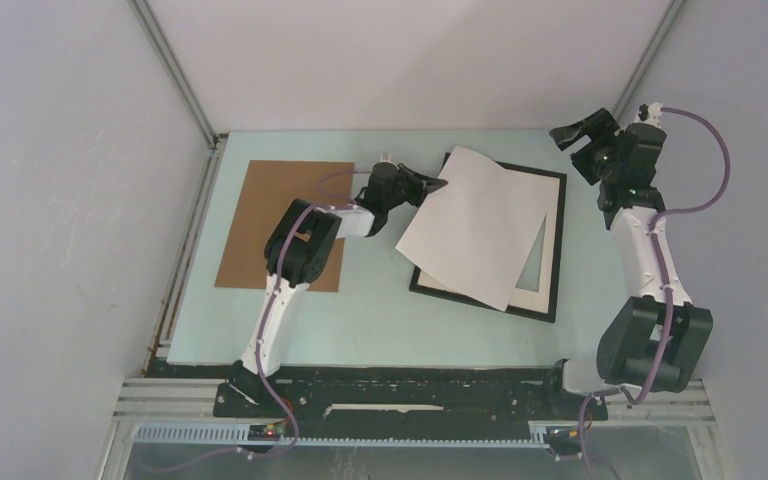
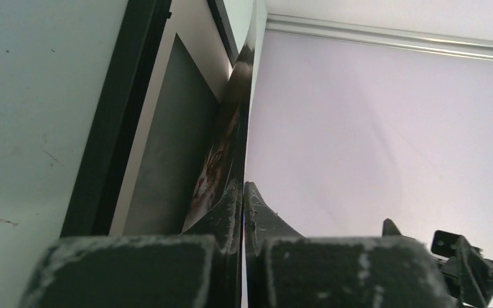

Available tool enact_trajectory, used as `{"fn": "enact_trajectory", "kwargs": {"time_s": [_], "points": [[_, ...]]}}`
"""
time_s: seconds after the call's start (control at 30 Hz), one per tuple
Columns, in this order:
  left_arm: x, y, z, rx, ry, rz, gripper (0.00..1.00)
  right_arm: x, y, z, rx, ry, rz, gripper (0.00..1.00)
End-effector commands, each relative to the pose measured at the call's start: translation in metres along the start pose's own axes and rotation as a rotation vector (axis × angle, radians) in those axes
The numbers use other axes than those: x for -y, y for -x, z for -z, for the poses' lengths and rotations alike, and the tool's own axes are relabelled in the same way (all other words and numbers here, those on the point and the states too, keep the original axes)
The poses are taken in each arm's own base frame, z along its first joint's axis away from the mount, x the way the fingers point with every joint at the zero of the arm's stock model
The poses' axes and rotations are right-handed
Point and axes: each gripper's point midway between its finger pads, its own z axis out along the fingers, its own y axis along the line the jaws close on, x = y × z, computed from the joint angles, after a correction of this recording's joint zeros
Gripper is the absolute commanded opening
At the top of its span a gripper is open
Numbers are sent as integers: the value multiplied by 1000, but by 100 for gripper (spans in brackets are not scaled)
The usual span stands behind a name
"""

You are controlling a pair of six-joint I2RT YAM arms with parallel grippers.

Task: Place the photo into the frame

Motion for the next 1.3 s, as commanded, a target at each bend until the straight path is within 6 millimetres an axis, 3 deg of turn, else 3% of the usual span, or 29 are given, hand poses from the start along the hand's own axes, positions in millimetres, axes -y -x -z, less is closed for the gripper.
{"fn": "enact_trajectory", "kwargs": {"time_s": [0.0,0.13,0.33,0.53,0.8,0.83,0.93,1.0,1.27], "points": [[39,6,-5,51,-93,24,0,-6,6,-2,32,40,21,91],[48,27,9,57,-143,122,0,12,7,-6,28,-1,24,92],[74,14,17,-3,-238,317,0,26,0,-14,0,-17,-3,92],[54,10,13,53,-176,330,0,38,1,-14,2,-51,4,92],[35,22,11,133,-151,318,1,52,-2,-20,-10,-66,-14,92],[34,23,11,128,-148,292,6,53,-3,-20,-13,-69,-17,92],[42,12,12,73,-144,137,39,57,-6,-23,-24,-73,-26,92],[40,3,12,30,-95,13,53,58,-7,-24,-28,-75,-29,92],[20,-5,26,-37,107,-337,61,60,-8,-29,-26,-63,-35,93]]}}
